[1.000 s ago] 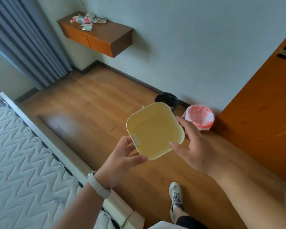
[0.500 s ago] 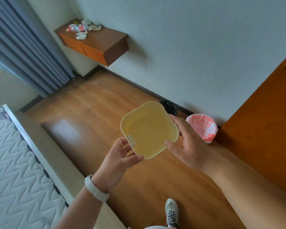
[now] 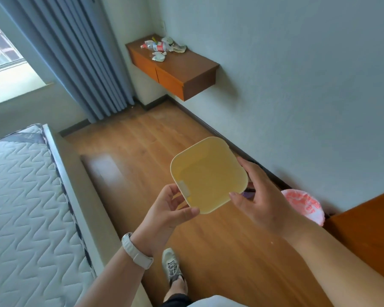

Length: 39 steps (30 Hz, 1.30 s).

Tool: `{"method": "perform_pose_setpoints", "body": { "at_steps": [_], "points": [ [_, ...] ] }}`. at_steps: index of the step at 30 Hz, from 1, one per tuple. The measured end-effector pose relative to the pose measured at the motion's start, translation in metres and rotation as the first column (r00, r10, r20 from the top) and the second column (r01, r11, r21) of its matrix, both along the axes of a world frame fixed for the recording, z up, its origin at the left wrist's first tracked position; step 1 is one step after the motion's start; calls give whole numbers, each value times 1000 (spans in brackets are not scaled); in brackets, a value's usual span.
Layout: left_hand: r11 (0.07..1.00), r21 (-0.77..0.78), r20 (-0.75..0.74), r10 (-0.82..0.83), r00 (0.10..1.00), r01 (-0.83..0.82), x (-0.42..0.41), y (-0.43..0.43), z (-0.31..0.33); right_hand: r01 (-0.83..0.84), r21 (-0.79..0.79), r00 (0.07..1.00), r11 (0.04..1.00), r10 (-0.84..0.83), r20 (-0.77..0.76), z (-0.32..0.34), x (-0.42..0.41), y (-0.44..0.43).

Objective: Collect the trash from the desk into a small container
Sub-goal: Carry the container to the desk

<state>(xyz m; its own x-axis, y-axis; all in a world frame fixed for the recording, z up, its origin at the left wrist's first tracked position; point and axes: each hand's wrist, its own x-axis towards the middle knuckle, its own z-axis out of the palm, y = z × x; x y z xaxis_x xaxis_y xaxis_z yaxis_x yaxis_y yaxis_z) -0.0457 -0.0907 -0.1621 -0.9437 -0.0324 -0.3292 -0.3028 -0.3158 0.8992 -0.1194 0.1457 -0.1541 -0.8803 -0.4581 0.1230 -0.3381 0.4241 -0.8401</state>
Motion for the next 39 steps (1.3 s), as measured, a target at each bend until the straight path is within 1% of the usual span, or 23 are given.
{"method": "perform_pose_setpoints", "body": {
  "at_steps": [3,6,9,11,14,19,22,26,29,32,35,39],
  "points": [
    [1000,19,-39,4,999,-4,-34,-40,-5,16,2,999,1000,-16,-33,4,-29,-40],
    [999,41,-66,-4,998,7,-68,-88,-4,17,-8,1000,1000,-17,-15,11,-60,-90],
    [999,49,-96,4,995,0,-98,-144,0,-1,22,999,1000,2,-38,18,-95,-146],
    [999,50,-107,22,994,-17,-116,-179,1,1,39,998,999,1,-65,25,-116,-182],
    [998,44,-134,59,989,-53,-141,-222,3,-15,25,995,1000,17,-94,30,-142,-228],
    [994,53,-134,103,986,-96,-171,-273,1,-50,1,996,999,50,-75,26,-181,-280],
    [990,51,-114,137,984,-132,-193,-294,-3,-107,-14,992,994,106,-75,23,-211,-305],
    [983,36,-77,181,981,-179,-229,-313,-9,-137,-29,990,990,137,-18,8,-259,-328],
    [971,19,-57,238,970,-237,-263,-327,-14,-191,-51,981,980,192,8,-5,-305,-347],
    [948,-8,-37,317,948,-318,-305,-340,-17,-248,-86,967,965,251,34,-14,-359,-369],
    [929,-22,-16,369,929,-370,-356,-347,-13,-279,-87,958,956,284,41,-16,-418,-386],
    [934,0,-4,357,934,-357,-428,-349,2,-307,-84,950,948,311,37,-8,-498,-388]
  ]
}}
